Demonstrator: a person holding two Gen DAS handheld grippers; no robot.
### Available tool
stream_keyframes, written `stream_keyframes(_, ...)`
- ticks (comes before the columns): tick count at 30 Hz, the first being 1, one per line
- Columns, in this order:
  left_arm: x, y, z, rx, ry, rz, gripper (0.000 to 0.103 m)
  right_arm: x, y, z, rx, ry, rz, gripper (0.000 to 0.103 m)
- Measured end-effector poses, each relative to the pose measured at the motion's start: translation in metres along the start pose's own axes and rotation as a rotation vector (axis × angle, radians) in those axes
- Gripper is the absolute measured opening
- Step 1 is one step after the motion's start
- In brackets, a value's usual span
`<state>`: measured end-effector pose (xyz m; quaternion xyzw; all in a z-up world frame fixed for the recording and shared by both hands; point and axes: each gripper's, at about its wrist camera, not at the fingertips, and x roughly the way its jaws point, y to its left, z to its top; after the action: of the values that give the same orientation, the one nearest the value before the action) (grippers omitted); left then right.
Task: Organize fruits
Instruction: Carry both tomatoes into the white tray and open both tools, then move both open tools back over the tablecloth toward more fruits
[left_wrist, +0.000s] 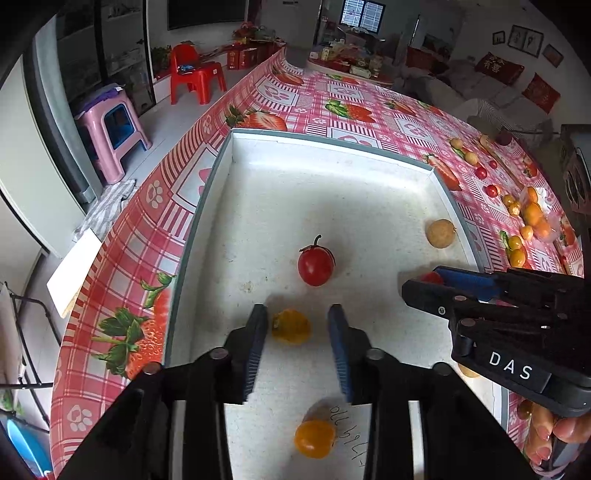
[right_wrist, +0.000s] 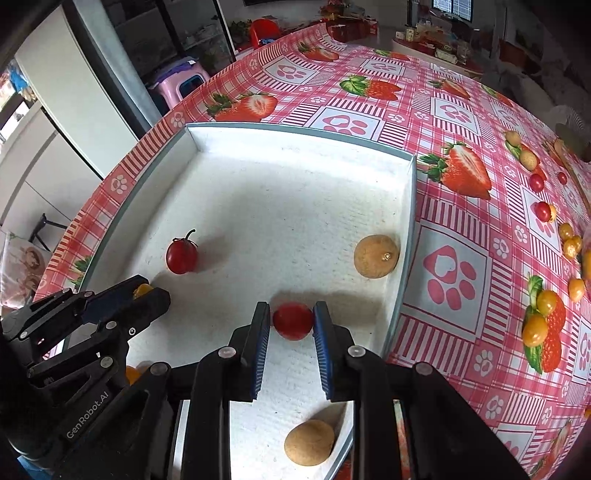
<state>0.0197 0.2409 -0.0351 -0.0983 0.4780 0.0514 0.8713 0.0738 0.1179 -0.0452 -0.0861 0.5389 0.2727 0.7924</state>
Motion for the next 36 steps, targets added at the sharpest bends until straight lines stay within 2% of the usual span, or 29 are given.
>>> stream_keyframes(1, -0.003, 0.000, 0.000, -0.001, -0.021, 0.036, 0.067, -0.001, -0.001, 0.001, 0.008, 0.002, 0.006, 0.044)
stream_keyframes(2, -0.006, 0.002, 0.000, -0.003, -0.035, 0.038, 0.070, -0.004, -0.002, 0.001, 0.017, -0.006, -0.002, 0.047)
stream_keyframes(4, -0.008, 0.008, 0.001, -0.027, -0.025, 0.008, 0.070, -0.012, -0.005, 0.002, 0.031, -0.028, 0.008, 0.055)
stream_keyframes(5, -0.009, 0.010, 0.000, -0.036, -0.021, 0.002, 0.070, -0.017, -0.007, 0.002, 0.041, -0.038, 0.024, 0.061)
stream_keyframes(6, -0.010, 0.010, 0.000, -0.039, -0.021, 0.002, 0.070, -0.022, -0.009, 0.003, 0.052, -0.048, 0.033, 0.073)
stream_keyframes(8, -0.014, 0.008, -0.001, -0.033, -0.029, 0.014, 0.070, -0.035, -0.013, 0.002, 0.068, -0.085, 0.055, 0.077)
stream_keyframes(14, -0.033, -0.012, -0.005, 0.014, -0.062, -0.004, 0.070, -0.072, -0.033, -0.014, 0.092, -0.144, 0.036, 0.078)
stream_keyframes(19, -0.051, -0.042, -0.012, 0.081, -0.086, -0.035, 0.070, -0.098, -0.078, -0.047, 0.167, -0.157, -0.022, 0.079)
stream_keyframes(24, -0.069, -0.087, -0.025, 0.164, -0.100, -0.099, 0.070, -0.110, -0.129, -0.091, 0.270, -0.135, -0.096, 0.079)
stream_keyframes(29, -0.083, -0.143, -0.051, 0.276, -0.091, -0.160, 0.070, -0.116, -0.166, -0.134, 0.369, -0.111, -0.119, 0.079)
stream_keyframes(36, -0.082, -0.206, -0.097, 0.400, -0.065, -0.168, 0.070, -0.120, -0.179, -0.170, 0.355, -0.108, -0.148, 0.078)
